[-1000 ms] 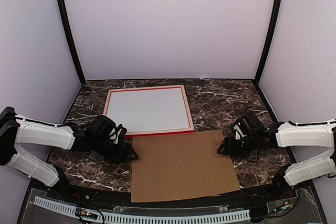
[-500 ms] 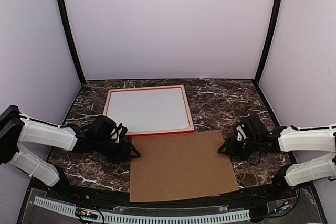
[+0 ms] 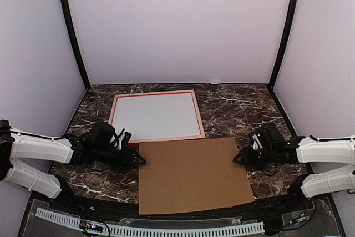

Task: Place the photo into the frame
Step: Pick up the backboard from the center of the board.

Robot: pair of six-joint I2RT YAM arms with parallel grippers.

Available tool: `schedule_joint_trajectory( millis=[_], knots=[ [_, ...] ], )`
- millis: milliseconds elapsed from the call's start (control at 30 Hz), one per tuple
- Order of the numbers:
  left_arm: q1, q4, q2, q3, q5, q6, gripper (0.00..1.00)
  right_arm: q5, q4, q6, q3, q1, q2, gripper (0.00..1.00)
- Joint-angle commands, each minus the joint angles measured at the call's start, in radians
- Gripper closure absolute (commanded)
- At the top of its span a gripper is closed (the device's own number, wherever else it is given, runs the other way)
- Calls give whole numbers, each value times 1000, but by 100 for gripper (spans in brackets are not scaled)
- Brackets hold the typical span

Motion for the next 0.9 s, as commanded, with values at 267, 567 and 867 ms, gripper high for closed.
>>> schedule_joint_trajectory(
  millis=[267,567,867],
  knots=[
    [-23,381,-73,11,213,11,54,-125,-34,-56,-8,16,34,46],
    [-22,458,-117,32,218,36,54,-151,-15,-149,5,12,42,46],
    [-22,453,-117,66,173,1,54,-198,56,-168,-28,12,23,47]
  ],
)
